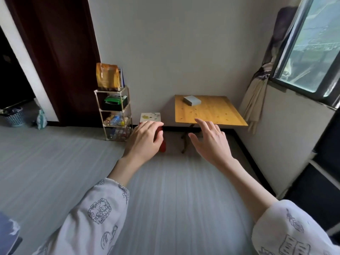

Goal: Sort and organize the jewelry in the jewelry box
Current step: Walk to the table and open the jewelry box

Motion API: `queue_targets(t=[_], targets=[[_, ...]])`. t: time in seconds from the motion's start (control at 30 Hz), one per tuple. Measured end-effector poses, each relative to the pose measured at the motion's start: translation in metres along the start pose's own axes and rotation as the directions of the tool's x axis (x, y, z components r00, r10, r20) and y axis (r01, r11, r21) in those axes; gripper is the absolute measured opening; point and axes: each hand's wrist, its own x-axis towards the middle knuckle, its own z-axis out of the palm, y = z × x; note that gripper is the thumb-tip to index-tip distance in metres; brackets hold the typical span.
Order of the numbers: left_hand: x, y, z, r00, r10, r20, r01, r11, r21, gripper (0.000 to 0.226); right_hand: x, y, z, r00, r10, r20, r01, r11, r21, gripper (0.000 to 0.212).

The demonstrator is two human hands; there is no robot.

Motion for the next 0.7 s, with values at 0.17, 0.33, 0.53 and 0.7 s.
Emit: queue_targets(t=[0.17,0.33,0.53,0.7], targets=[[0.073,-0.065,0.059,0.999,-0.032,0.019,0.033,0.999,-0.012,0.029,0.095,0.019,0.068,1.000,-0.006,-0.004,0.006,1.000,0.015,0.053],[0.146,-0.139,0.120,0.992,-0.095,0.083,0.105,0.986,-0.132,0.031,0.186,0.029,0.145,0.998,0.042,0.042,-0.046,0.995,0.092,0.052],[0.210,-0.199,0.189,0.964,-0.177,0.200,0.227,0.937,-0.264,0.034,0.268,0.046,0.228,0.983,0.125,0.136,-0.155,0.958,0.241,0.051],[0.249,-0.245,0.256,0.929,-0.221,0.297,0.310,0.903,-0.297,0.035,0.323,0.078,0.296,0.946,0.207,0.250,-0.280,0.911,0.304,0.050]])
